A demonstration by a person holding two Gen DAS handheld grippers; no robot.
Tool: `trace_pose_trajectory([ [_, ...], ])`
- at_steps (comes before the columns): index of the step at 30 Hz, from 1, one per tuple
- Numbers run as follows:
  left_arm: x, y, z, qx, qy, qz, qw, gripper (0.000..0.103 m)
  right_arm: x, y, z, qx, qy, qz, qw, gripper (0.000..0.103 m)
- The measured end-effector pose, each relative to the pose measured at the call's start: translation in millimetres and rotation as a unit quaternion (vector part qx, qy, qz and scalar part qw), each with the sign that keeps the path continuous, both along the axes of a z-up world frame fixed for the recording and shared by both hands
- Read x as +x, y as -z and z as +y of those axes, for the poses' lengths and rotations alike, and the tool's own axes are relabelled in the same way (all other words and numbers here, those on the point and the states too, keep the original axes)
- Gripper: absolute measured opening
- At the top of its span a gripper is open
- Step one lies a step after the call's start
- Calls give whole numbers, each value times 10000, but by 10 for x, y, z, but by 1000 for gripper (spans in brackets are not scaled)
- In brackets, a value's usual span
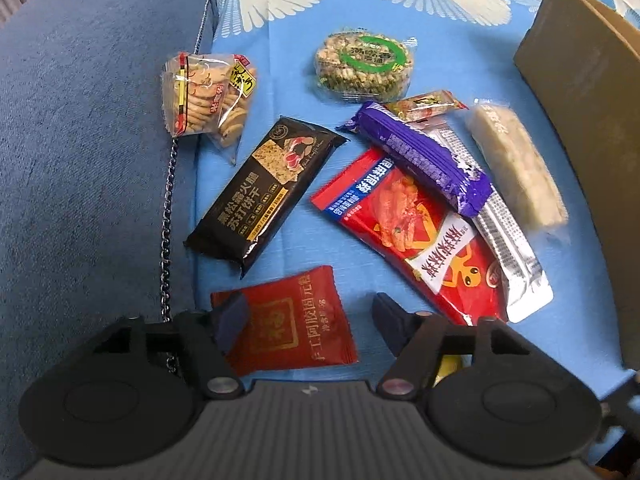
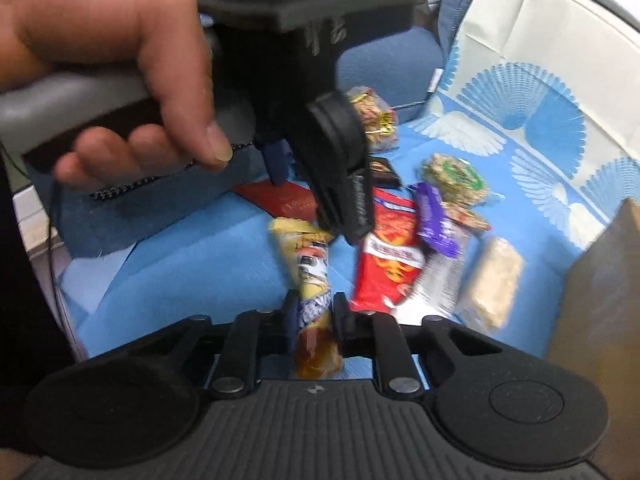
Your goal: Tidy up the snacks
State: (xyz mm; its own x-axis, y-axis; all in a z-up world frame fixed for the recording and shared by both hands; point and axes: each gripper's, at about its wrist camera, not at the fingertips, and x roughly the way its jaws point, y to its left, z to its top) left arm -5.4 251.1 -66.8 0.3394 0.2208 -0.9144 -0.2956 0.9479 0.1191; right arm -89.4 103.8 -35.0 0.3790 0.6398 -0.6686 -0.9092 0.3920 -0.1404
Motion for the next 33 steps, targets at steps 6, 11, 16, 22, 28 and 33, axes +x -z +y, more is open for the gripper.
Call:
trace_pose_trajectory([
  [6,-92,-90,-4,54,19,-161,9999,14,-15,-245,-352,-228,449,388,9980,16],
  [11,-233,-292,-46,-403,6,-587,9975,0,8,-92,-425,-295,874,647,9936,16],
  [16,-329,-463,-106,-1077,34,-1053,9886,1,86,-19,-364,-305,1037,799,9909,17],
  [22,-214,-294,-245,276,34,-428,9987,55,192,51,-360,-303,1243,904,9876,40],
  [28,-70,-26,-338,716,320,113,9969,63,199,79,-315,-313,1170,903,9885,42],
  [33,-75,-19,-392,869,509,99,9949,4,203,88,-311,-309,1122,915,9890,42],
])
